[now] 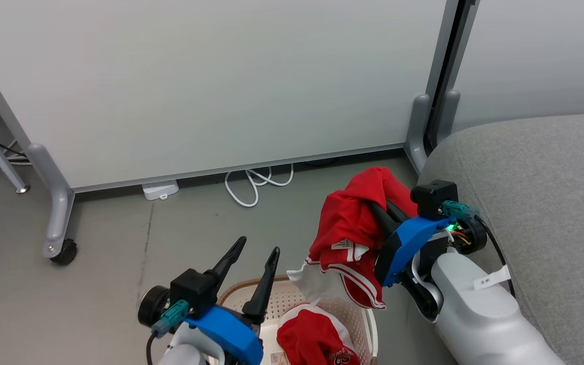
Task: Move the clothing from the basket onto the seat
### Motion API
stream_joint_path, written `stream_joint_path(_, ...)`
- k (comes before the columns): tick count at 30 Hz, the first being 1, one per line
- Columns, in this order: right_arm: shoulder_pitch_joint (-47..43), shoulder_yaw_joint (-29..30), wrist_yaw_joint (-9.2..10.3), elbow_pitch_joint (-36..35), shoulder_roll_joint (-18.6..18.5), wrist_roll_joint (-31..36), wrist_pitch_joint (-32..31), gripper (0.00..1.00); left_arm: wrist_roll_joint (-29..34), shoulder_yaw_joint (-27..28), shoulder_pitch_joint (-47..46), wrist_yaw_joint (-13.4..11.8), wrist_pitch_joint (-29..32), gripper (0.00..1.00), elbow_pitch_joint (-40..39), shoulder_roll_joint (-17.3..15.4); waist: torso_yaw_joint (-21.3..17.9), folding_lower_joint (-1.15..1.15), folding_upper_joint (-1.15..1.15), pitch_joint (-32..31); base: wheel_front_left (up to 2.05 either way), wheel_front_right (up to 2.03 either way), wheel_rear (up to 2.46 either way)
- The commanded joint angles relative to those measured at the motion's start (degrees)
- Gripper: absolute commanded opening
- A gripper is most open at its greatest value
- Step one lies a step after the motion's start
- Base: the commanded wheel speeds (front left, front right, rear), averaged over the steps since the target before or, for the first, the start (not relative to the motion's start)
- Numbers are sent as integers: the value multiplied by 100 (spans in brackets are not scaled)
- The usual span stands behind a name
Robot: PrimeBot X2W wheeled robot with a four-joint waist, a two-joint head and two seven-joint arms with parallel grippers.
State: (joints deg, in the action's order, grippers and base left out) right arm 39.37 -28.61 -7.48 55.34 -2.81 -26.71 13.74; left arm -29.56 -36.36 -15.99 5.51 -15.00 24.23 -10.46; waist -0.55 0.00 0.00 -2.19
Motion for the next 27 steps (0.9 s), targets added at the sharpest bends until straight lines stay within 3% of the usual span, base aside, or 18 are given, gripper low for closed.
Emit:
stream_joint_path(1,-60,26,-3,-30,-15,61,13,0,57,74,107,13,-27,100,-51,-8,-1,0,0,0,0,0,0)
stream_joint_path(7,-145,203,-3,-52,-15,177,-6,0,516,752,691,110,-28,100,-348,60,18,0,0,-9,0,0,0)
stream_joint_path(13,-223,344,-3,-121,-15,258,-52,0,806,1089,940,177,-28,100,-431,166,22,0,0,-30,0,0,0)
stream_joint_path(27,-369,450,-3,-427,-15,400,-244,0,859,1178,1009,195,-28,100,-510,254,-165,0,0,-15,0,0,0)
